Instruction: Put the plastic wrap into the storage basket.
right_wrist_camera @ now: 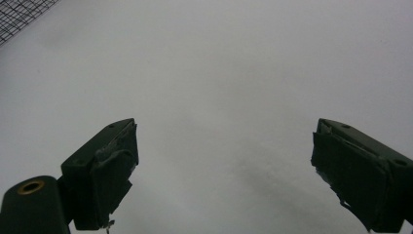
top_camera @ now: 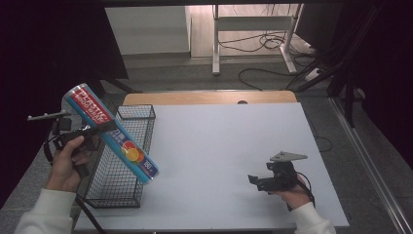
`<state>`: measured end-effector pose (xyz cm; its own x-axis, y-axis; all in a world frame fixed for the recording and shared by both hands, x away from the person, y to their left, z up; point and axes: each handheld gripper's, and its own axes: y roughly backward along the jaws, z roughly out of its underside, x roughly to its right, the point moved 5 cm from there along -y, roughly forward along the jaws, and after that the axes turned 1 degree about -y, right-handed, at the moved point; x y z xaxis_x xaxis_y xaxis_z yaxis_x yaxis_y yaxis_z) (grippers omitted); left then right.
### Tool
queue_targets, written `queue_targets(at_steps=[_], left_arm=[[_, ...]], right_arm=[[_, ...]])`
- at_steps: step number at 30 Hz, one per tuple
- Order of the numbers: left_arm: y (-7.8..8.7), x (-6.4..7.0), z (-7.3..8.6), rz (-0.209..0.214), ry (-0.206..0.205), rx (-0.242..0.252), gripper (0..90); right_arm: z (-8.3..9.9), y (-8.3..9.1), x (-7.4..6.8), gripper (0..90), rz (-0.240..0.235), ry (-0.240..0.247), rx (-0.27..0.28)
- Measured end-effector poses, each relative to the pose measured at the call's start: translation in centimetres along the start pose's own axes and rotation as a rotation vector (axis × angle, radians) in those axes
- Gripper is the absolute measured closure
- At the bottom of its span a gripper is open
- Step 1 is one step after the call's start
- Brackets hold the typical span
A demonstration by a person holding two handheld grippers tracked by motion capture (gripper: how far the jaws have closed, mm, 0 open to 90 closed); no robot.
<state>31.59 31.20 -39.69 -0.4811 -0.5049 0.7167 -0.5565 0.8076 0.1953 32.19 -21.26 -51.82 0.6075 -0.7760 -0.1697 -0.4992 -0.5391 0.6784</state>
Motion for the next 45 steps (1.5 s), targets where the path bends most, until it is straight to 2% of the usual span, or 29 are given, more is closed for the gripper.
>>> queue_targets(at_steps=[11,21,29,35,45], left_arm=[[3.6,-1.6,-0.4,-0.058,0.012,0.03,32.0],[4.9,-3.4,0.0,-0.138,0.018,0.021,32.0],[4.8,-5.0,0.2,-0.197,0.023,-0.014,32.1],[4.5,-5.5,0.5,-0.225,0.004,-0.059,32.1],[2.5,-6.0,1.0,-0.269,-0.02,-0.156,32.0]], right_arm=[[0.1,-0.2,0.2,10.4,0.008,-0.005,-0.008],[0.2,-0.3,0.3,10.4,0.018,-0.009,-0.011],[0.3,-0.4,0.4,10.5,0.025,-0.013,-0.016],[0.3,-0.3,0.5,10.6,0.026,-0.014,-0.016],[0.3,-0.4,0.5,10.6,0.026,-0.015,-0.021]])
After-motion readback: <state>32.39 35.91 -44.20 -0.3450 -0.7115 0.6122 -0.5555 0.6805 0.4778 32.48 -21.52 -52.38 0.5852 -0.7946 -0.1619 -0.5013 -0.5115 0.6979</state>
